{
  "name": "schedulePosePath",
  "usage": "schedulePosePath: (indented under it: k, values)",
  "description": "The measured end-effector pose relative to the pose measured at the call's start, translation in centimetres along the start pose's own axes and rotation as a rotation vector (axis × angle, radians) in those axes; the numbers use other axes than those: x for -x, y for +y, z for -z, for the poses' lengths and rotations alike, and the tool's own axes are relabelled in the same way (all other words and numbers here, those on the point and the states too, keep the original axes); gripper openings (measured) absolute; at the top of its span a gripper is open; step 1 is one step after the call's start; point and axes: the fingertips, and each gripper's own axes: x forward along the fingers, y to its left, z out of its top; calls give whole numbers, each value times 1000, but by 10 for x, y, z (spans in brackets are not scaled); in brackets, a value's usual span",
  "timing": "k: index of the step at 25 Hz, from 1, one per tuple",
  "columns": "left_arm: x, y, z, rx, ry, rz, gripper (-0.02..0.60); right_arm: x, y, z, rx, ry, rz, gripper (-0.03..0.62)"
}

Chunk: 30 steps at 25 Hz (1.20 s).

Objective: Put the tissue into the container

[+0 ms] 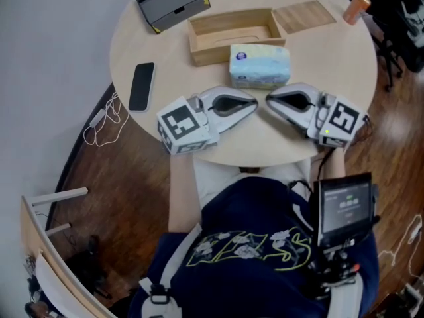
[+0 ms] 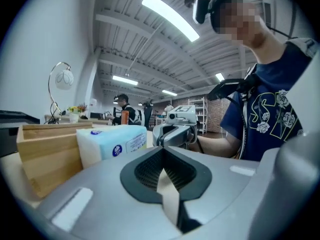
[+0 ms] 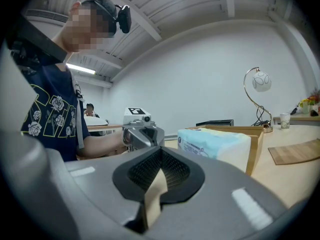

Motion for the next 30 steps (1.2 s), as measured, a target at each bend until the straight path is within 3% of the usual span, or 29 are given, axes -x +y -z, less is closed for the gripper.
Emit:
schedulePosePath:
  k: [2,6,9,12,13,14,16,19,20,25,26,28,30]
  values:
    - [9,-3,-3,-5,-37,-13,3,1,-3,0,-1,-4,18,0]
    - [15,-2,2,1,-18,-51,20,3,-6,2,5,6,29,0]
    - [20,5,3,16,-35,-116,228,2,-7,5,2,12,39,0]
    - [27,13,3,26,-44,-174,311,14,-10,-2,26,-17,88,0]
    - [31,19,4,28,-39,-197,344,23,-14,-6,51,-36,111,47]
    - [35,28,5,32,-39,-219,353,34,-22,-9,79,-51,136,171]
    - [45,54,8,42,-52,-265,370,50,-46,-7,102,-40,176,302]
    - [48,87,11,49,-39,-304,416,47,-75,6,52,43,128,469]
    - [44,92,11,49,-25,-297,417,43,-80,7,40,58,97,483]
    - [14,90,4,42,2,-196,417,15,-93,12,56,126,-15,476]
    - [9,89,3,40,2,-178,417,9,-94,13,57,140,-30,463]
    - [3,88,1,27,9,-168,416,-1,-93,11,78,158,-49,376]
    - [6,87,0,-6,29,-193,387,-1,-87,10,94,153,-72,364]
